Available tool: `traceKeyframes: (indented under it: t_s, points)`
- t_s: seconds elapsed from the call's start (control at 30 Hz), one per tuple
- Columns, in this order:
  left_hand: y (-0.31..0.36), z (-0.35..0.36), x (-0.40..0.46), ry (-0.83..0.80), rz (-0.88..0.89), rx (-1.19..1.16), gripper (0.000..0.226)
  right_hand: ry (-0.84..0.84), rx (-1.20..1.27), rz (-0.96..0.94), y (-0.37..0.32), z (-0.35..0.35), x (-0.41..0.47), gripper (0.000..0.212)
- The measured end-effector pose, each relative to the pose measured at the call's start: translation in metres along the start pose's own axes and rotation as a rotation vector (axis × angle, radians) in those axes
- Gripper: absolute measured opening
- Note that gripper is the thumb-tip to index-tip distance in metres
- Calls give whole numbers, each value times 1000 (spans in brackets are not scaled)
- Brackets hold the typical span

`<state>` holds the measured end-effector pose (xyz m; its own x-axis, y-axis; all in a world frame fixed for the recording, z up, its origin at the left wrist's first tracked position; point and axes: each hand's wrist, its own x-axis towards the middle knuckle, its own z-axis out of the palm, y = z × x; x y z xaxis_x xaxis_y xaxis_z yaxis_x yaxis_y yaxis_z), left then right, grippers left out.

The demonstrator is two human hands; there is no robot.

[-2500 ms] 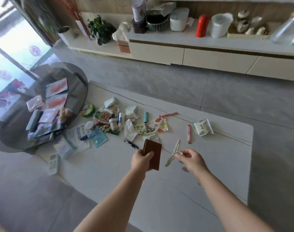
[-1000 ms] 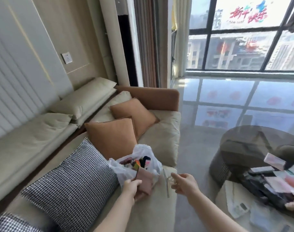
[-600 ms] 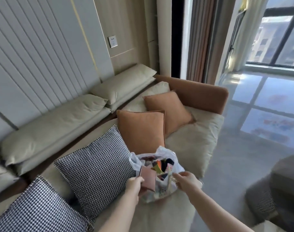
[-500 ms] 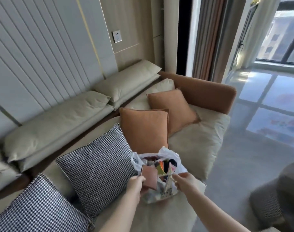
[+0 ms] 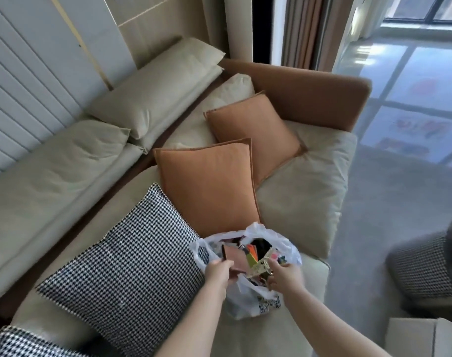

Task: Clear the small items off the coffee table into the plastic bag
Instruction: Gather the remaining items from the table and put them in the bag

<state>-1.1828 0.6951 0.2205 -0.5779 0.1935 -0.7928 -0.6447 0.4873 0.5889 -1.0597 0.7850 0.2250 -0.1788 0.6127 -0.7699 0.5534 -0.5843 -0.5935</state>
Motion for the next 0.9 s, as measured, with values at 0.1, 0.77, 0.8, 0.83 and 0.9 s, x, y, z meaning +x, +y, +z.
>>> traceKeyframes:
  t_s: [0.1, 0.77, 0.8, 0.83, 0.9]
  points:
    - [8, 11, 31, -7, -51, -3, 11, 87, 0, 22, -3, 14, 23, 39]
    - [-9, 29, -8, -341, 3, 462, 29, 106, -95, -44, 17, -15, -27, 11]
    - [-9, 31, -15, -369, 25, 512, 27, 113, -94, -55, 19, -23, -32, 12]
    - [-11, 34, -24, -391, 51, 565, 26, 125, -96, -59, 21, -31, -39, 14]
    - [-16, 42, -42, -429, 115, 667, 27, 158, -133, -58, 28, -49, -53, 16]
